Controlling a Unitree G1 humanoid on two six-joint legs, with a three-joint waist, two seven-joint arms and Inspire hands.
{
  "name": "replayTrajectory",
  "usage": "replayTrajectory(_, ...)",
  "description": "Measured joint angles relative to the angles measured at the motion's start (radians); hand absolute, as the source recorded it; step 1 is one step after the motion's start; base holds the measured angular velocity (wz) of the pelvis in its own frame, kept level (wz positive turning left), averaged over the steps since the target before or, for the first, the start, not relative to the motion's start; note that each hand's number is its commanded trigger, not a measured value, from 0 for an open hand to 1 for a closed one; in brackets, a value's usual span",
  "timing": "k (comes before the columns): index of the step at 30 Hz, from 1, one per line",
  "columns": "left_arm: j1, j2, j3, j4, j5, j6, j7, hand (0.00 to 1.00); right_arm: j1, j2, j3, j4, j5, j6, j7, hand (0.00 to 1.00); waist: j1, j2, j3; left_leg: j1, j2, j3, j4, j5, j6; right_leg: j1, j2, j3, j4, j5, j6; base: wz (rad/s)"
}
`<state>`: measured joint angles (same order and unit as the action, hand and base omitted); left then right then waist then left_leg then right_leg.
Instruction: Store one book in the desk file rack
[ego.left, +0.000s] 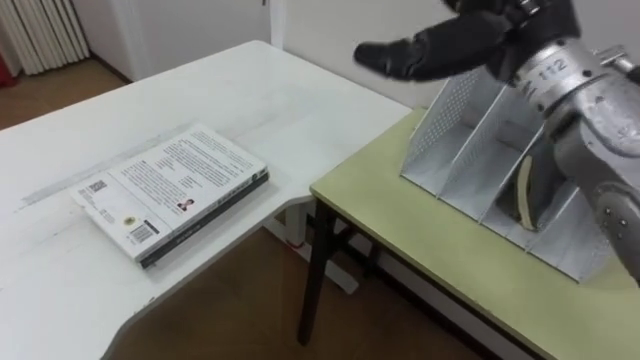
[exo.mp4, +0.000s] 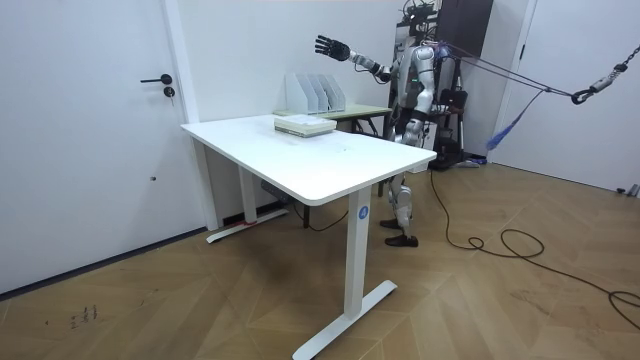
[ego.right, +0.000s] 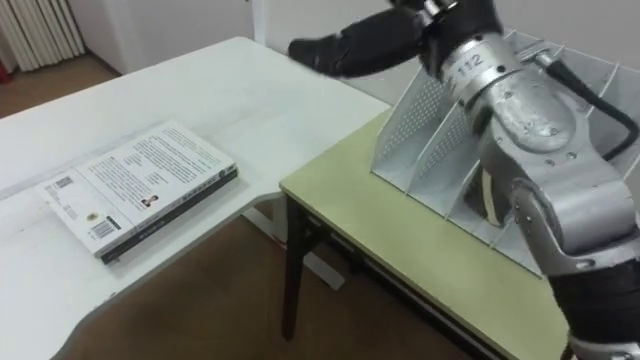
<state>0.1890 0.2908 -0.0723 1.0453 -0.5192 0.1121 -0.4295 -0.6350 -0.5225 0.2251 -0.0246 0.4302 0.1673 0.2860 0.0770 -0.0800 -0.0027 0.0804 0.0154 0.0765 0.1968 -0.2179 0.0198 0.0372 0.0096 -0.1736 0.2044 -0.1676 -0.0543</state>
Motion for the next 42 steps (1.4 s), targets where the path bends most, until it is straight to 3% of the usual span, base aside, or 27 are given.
replayTrajectory(2, -0.018, 0.008, -0.009, 0.017, 0.001, 0.003, -0.014, 0.0, 0.036, 0.0, 0.03, 0.0, -0.003, 0.001, 0.095, 0.0, 0.013, -0.007, 0.0022, 0.001, 0.001, 0.0, -0.002, 0.0, 0.0, 0.001, 0.0, -0.001, -0.001, 0.0, 0.0, 0.0)
replayTrajectory(6, -0.054, 0.013, -0.019, 0.044, 0.0, 0.015, -0.019, 0.0, 0.11, -0.001, 0.132, 0.011, -0.082, 0.01, 0.274, 0.0, 0.034, -0.013, 0.018, 0.016, 0.003, 0.005, -0.006, 0.0, 0.0, 0.013, 0.002, 0.003, -0.001, 0.001, -0.001, -0.01)
replayTrajectory(14, -0.11, 0.011, -0.069, 0.078, 0.002, 0.015, -0.02, 0.0, 0.257, 0.01, 0.217, 0.138, -0.339, 0.013, 0.456, 0.0, 0.092, -0.006, 0.0222, 0.012, 0.005, 0.0, -0.006, -0.002, -0.001, 0.013, 0.005, 0.004, -0.002, 0.007, -0.003, -0.01)
replayTrajectory(19, -0.114, 0.001, -0.071, 0.078, 0.001, 0.014, -0.023, 0.0, 0.41, 0.07, 0.229, 0.279, -0.531, 0.02, 0.491, 0.0, 0.115, 0.011, 0.0186, -0.002, 0.004, 0.001, -0.005, -0.002, 0.0, -0.001, 0.003, 0.003, -0.001, 0.007, -0.003, 0.0)
replayTrajectory(21, -0.119, -0.004, -0.089, 0.079, -0.001, 0.011, -0.016, 0.0, 0.439, 0.095, 0.229, 0.369, -0.559, 0.017, 0.48, 0.0, 0.111, 0.022, 0.0186, -0.008, 0.003, 0.0, 0.002, -0.002, 0.0, -0.003, 0.001, 0.0, 0.001, 0.007, -0.003, 0.03)
replayTrajectory(24, -0.118, -0.02, -0.088, 0.086, 0.001, -0.003, -0.012, 0.0, 0.513, 0.119, 0.22, 0.471, -0.625, 0.01, 0.436, 0.0, 0.114, 0.045, 0.0116, -0.012, 0.0, 0.001, 0.001, -0.002, 0.0, -0.004, -0.003, -0.006, -0.001, 0.005, 0.0, 0.06)
replayTrajectory(28, -0.098, -0.048, -0.085, 0.088, -0.001, -0.022, -0.009, 0.0, 0.584, 0.199, 0.16, 0.722, -0.672, -0.029, 0.33, 0.0, 0.093, 0.065, 0.005, 0.001, -0.009, -0.007, -0.001, -0.002, 0.0, 0.015, -0.005, -0.015, -0.013, 0.002, 0.003, 0.07)
replayTrajectory(31, -0.078, -0.061, -0.055, 0.086, 0.001, -0.046, -0.005, 0.0, 0.624, 0.246, 0.081, 0.87, -0.672, -0.059, 0.258, 0.0, 0.081, 0.065, 0.0025, 0.001, -0.009, -0.011, -0.001, -0.001, 0.001, 0.02, -0.005, -0.019, -0.017, 0.002, 0.004, 0.04)
replayTrajectory(37, -0.06, -0.071, -0.022, 0.117, 0.047, -0.073, 0.023, 0.0, 0.644, 0.287, -0.075, 1.106, -0.577, -0.127, 0.119, 0.0, 0.038, 0.073, 0.0058, 0.024, -0.01, -0.022, 0.0, -0.001, 0.001, 0.052, -0.006, -0.022, -0.033, -0.001, 0.007, 0.07)
replayTrajectory(42, -0.053, -0.078, 0.004, 0.121, 0.051, -0.074, 0.037, 0.0, 0.671, 0.317, -0.134, 1.192, -0.467, -0.145, -0.008, 0.0, 0.016, 0.075, 0.0056, 0.03, -0.011, -0.024, -0.016, -0.001, 0.002, 0.048, -0.004, -0.024, -0.035, -0.001, 0.008, 0.01)
